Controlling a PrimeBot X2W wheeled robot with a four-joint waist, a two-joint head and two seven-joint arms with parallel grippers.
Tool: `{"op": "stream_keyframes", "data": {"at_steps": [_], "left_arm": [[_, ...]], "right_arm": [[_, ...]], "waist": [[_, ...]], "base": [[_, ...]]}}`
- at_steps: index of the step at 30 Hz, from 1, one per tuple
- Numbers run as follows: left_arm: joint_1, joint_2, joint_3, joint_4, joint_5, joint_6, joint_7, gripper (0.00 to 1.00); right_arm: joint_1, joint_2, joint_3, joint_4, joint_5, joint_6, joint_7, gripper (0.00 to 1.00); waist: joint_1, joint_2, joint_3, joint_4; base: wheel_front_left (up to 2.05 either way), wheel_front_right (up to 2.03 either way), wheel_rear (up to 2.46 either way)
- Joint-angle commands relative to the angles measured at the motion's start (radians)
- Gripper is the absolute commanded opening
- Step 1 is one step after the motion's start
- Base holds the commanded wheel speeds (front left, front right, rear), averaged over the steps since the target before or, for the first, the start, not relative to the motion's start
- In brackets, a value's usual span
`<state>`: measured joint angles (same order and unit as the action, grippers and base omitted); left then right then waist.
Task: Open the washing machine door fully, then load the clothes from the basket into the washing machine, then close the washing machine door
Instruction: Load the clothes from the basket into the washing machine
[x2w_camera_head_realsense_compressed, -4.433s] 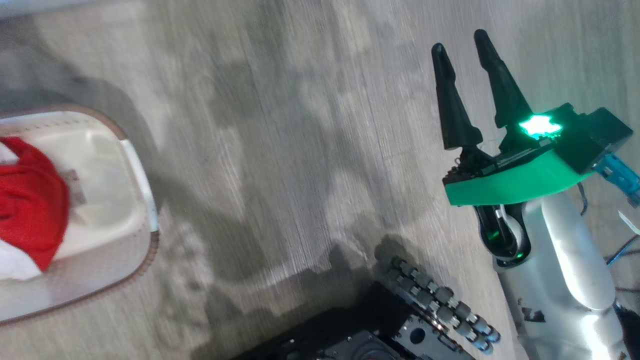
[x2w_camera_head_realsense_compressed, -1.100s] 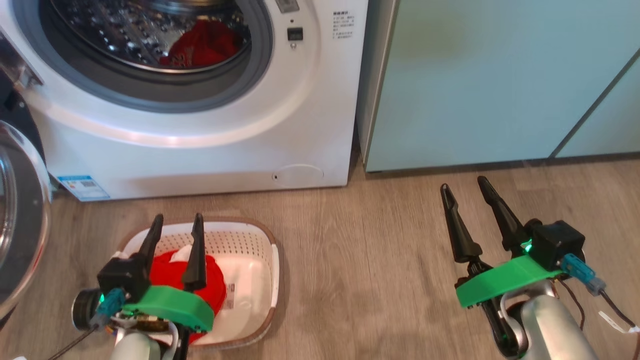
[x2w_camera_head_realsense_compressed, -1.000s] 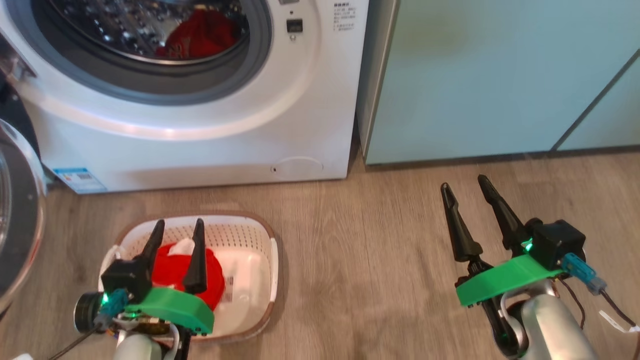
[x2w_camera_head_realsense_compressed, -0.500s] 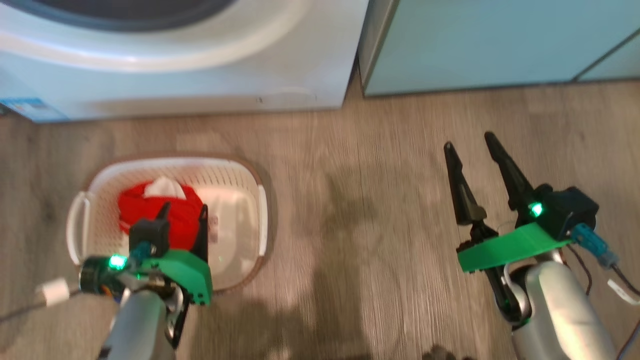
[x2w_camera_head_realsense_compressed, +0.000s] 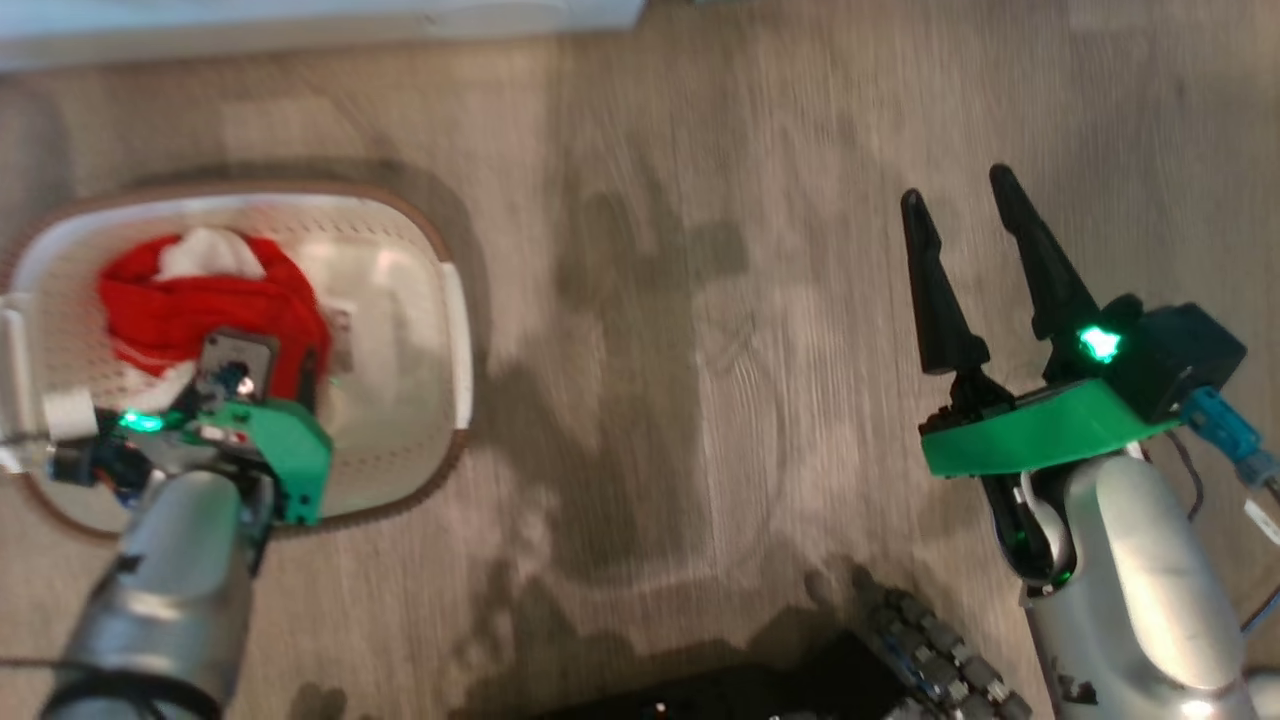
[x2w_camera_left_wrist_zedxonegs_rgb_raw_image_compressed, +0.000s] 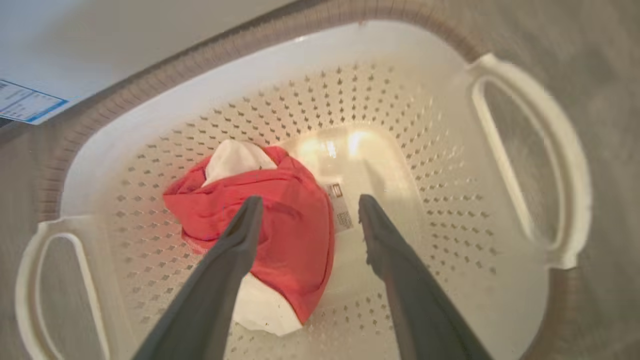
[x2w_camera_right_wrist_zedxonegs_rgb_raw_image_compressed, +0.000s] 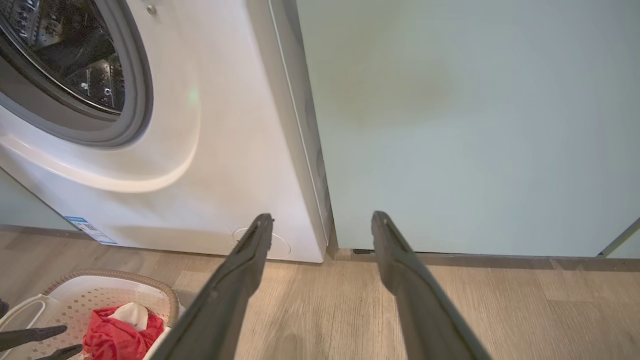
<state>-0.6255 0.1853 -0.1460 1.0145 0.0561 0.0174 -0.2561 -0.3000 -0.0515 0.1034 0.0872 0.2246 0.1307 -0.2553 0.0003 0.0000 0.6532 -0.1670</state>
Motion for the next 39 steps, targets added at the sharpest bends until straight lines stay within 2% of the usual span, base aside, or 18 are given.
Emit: {"op": "stream_keyframes", "data": {"at_steps": [1,7,17,20,27,39], "left_arm": [[-0.03,0.046,0.013,0.034,0.011,0.001,0.007,1.0],[-0.148,0.107,-0.015,0.199,0.039,0.006,0.071,1.0],[-0.224,0.212,-0.046,0.261,0.065,0.037,0.158,1.0],[-0.235,0.221,-0.064,0.267,0.077,0.039,0.194,1.0],[-0.264,0.254,-0.107,0.273,0.111,0.074,0.272,1.0],[-0.297,0.265,-0.115,0.276,0.089,0.079,0.314,1.0]], "right_arm": [[0.003,0.001,0.022,-0.038,0.012,0.0,-0.006,1.0],[-0.018,0.001,0.04,-0.054,0.044,0.0,-0.006,1.0],[-0.046,0.001,0.069,-0.07,0.107,0.0,-0.006,1.0],[-0.044,0.001,0.069,-0.073,0.118,0.0,-0.006,1.0],[-0.033,0.001,0.068,-0.083,0.123,0.0,-0.006,1.0],[-0.02,0.001,0.073,-0.102,0.11,0.0,-0.006,1.0]], "waist": [[-0.0003,0.0,0.066,-0.039],[-0.0003,0.0,0.147,-0.084],[-0.0003,0.0,0.243,-0.161],[-0.0003,0.0,0.256,-0.166],[-0.0003,0.0,0.291,-0.17],[-0.0003,0.0,0.338,-0.16]], "base": [[0.0,0.0,0.0],[0.0,0.0,0.0],[0.0,0.0,0.0],[0.0,0.0,0.0],[0.0,0.0,0.0],[0.0,0.0,0.0]]}}
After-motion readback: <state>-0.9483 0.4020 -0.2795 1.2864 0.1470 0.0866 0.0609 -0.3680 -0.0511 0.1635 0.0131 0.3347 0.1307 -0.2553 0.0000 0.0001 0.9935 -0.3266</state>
